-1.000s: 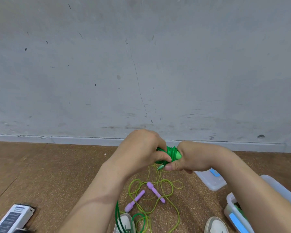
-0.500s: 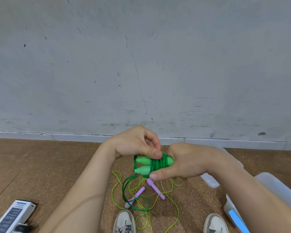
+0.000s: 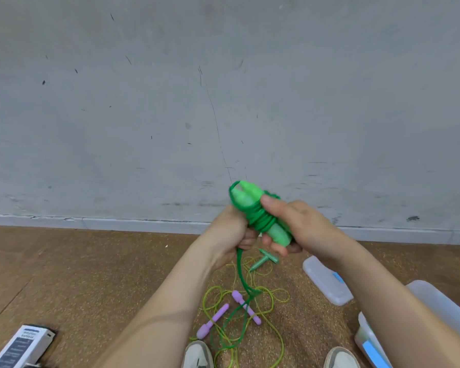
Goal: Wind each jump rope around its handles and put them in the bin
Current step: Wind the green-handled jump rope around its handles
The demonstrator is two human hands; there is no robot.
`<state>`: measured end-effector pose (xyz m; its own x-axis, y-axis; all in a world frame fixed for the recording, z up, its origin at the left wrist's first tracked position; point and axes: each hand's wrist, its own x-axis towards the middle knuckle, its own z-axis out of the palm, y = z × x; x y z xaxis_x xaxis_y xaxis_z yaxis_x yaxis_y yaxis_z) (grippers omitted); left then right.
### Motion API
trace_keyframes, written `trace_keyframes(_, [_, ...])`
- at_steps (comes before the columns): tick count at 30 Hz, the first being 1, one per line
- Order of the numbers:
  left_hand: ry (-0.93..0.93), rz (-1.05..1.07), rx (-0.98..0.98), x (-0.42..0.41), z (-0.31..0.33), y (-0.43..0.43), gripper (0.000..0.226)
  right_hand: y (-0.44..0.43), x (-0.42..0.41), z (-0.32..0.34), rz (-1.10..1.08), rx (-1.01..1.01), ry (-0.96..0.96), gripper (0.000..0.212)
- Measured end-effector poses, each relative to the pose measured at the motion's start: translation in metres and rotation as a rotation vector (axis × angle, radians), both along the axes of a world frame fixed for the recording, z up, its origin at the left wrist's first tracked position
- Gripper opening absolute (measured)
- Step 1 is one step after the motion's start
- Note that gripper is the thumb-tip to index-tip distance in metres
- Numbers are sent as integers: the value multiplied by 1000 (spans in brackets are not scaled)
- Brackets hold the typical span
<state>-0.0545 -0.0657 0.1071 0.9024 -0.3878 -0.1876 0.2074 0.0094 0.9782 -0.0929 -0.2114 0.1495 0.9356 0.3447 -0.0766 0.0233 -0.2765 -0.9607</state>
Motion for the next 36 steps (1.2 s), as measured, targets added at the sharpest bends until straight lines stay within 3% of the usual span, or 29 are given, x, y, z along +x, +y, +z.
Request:
trace_keyframes(5, [-295,41,331,-12,6,2,31,-9,12,-5,-306,12,-28,76])
trace_keyframes(11, [-787,29,1013,-24,17,17,22,-30,22,-17,-432,-365,-86,91])
trace_keyframes(16, [-1037,-72,1136,-33,27,16,24,-24,23,-23,-344,-564,-18,83])
trace_keyframes(20, [-1136,-151,1147,-34,30,12,23,-15,20,-16,-228,-712,-23,61])
trace_keyframes(23, [-1074,-127,1016,-34,35,14,18,-7,15,-18,-82,-783,-25,61])
trace_keyframes(25, [-912,-17,893,-32,37,21,22,-4,13,-20,18,-772,-48,58])
trace_keyframes(28, [-664,85,695,-27,36,32,37,-4,7,-14,95,-680,3,71])
trace_keyframes(32, [-481,-86,640,-24,40,39,32,-1,1,-10,238,-648,61,89])
trace_keyframes(36, [-365,-201,513,-22,40,46,19,-2,-1,-8,332,-574,103,81])
